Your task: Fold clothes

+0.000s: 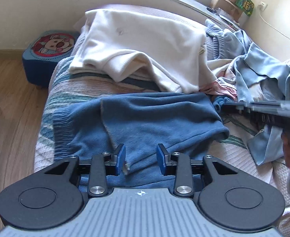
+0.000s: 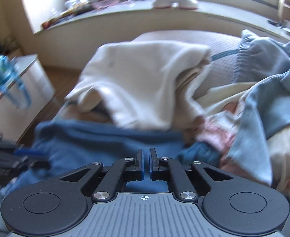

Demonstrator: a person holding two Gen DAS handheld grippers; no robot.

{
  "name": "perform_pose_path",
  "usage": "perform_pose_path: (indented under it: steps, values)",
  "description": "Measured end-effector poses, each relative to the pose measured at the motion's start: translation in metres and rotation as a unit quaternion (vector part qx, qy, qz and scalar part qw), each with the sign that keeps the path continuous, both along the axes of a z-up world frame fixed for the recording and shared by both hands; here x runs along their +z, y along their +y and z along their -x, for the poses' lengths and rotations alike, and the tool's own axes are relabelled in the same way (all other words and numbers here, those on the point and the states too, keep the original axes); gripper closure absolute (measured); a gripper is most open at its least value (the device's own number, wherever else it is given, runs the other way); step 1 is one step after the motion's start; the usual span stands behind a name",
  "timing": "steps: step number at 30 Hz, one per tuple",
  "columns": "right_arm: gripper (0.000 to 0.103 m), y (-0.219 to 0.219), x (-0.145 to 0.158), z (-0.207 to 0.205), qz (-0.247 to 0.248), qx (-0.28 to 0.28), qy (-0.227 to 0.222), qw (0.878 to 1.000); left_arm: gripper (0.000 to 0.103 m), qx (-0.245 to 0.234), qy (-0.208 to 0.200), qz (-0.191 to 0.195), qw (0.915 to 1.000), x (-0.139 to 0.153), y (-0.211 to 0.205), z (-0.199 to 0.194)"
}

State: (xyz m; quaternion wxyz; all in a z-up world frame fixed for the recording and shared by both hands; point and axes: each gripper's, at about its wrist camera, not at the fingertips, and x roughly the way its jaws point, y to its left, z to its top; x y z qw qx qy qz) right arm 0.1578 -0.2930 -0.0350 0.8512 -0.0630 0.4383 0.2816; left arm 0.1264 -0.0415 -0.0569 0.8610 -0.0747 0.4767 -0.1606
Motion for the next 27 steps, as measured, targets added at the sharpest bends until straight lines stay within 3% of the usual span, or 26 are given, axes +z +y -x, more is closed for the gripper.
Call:
perform_pose_path:
  steps: [5,10,14,23,27]
  values:
    - [0.094,0.008,-0.031,0.005,0.013,-0.015,0.045,0.999,0.07,0.012,0.025,-0.025,0.9993,-0.022,0.0,-0.003]
    - [0.098,0.009,-0.059,-0.008,0.008,-0.058,0.077,0.995,0.07,0.021,0.033,0.002,0.9992,-0.022,0.01,-0.006]
    - [0.099,0.015,-0.058,-0.007,0.023,-0.057,0.076,0.995,0.056,0.022,0.034,0.012,0.9991,-0.02,0.009,-0.003]
    - [0.099,0.012,-0.058,-0.002,0.022,-0.073,0.074,0.994,0.026,0.021,0.004,-0.011,0.9997,0.0,0.008,0.013]
    - [0.099,0.011,-0.059,0.001,0.021,-0.08,0.071,0.994,0.021,0.023,0.001,-0.007,0.9997,0.007,0.011,0.021]
